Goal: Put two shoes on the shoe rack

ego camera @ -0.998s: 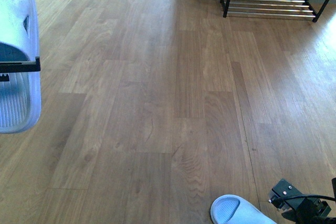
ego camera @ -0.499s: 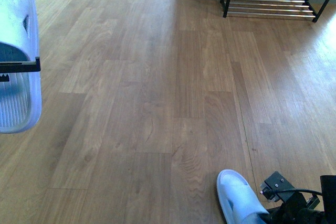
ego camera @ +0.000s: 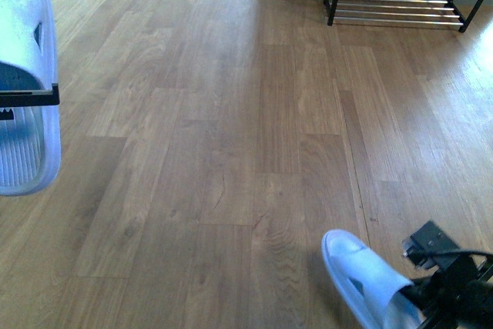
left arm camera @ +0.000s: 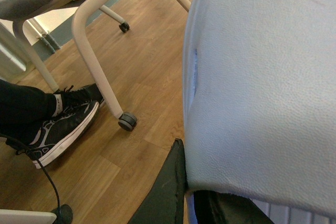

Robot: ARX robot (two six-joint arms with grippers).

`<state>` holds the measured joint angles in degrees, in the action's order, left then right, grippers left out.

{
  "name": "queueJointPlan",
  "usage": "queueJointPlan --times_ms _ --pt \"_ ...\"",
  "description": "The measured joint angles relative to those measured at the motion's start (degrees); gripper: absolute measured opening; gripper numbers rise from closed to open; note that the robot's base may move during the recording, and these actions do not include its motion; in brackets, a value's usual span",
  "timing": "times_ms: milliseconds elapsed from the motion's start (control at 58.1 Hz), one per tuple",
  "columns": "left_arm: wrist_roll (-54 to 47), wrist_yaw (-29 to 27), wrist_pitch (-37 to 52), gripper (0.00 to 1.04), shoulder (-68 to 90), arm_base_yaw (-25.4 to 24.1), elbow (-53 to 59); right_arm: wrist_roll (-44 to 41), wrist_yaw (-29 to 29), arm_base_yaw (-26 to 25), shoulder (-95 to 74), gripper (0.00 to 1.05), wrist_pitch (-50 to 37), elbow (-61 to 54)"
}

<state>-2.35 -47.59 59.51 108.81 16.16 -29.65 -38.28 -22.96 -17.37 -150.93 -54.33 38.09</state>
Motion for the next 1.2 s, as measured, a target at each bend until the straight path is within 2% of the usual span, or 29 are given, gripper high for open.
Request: queueJointPlan --times_ms 189,430,568,689,757,809,912,1205 --pt "0.00 0.00 0.00 0.02 0.00 0.00 0.00 -2.54 -1.55 -2.16 22.84 0.01 7.78 -8.70" --pt "0.00 0.00 0.00 0.02 0.00 0.00 0.00 -1.11 -4.61 -5.86 58.73 0.01 24.83 -12.85" --pt "0.00 0.00 0.00 0.02 0.00 0.00 0.00 2.99 -6.75 -8.22 88.11 0.01 37.59 -14.34" --pt "0.00 0.00 0.00 0.02 0.00 0.00 0.00 8.72 -6.78 -8.24 110.79 0.01 49.46 -18.99" --pt "0.00 0.00 0.00 0.02 0.00 0.00 0.00 13.44 -6.69 -7.74 123.03 0.01 58.95 -21.77" --pt "0.00 0.02 0.00 0.02 0.00 0.00 0.00 17.40 -5.35 -5.09 132.52 0.01 65.42 -23.93" --pt "0.00 0.00 0.00 0.02 0.00 0.00 0.00 19.76 -5.99 -3.02 136.85 0.01 66.73 -24.57" --pt "0.00 0.02 0.00 0.02 0.00 0.02 0.00 21.24 -5.40 -2.89 137.17 0.01 66.77 -24.61"
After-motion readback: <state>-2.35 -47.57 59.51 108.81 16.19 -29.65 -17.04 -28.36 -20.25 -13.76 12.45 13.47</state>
